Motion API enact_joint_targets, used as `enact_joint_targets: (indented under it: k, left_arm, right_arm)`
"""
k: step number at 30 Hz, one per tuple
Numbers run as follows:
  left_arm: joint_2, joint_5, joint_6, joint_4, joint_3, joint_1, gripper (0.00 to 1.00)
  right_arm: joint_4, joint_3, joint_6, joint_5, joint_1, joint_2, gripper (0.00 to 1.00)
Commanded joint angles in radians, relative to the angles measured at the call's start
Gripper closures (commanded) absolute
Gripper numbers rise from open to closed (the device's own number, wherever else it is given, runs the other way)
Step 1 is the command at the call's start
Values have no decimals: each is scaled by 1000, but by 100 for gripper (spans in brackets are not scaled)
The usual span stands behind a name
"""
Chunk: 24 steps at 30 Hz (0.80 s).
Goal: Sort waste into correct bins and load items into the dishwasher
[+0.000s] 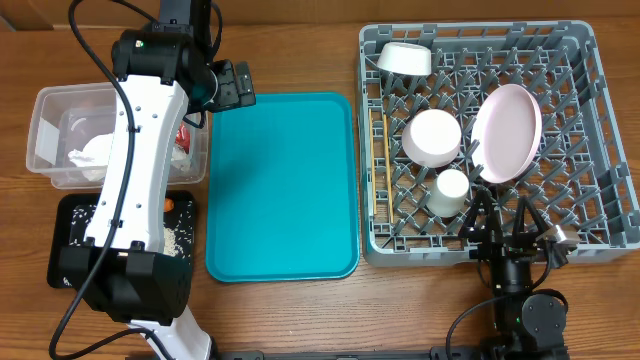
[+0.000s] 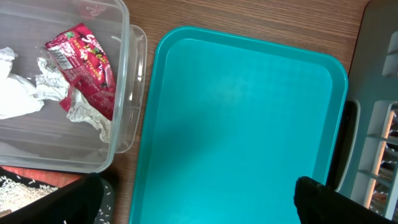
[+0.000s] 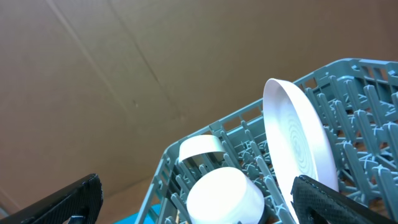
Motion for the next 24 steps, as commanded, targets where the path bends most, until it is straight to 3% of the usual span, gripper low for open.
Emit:
enact_joint_targets:
  k: [1,10,24]
  left_arm:
    - [3,8,-3,2,-5,6,0]
    - [3,8,-3,2,-5,6,0]
    - [3,8,-3,2,-5,6,0]
  right_arm:
    - [-9,-10,-64,-13,-2,-12,0]
    - [-126,-10,-183,-11,-16,-12,0]
    - [-132,-10,-187,-81,-89,-12,0]
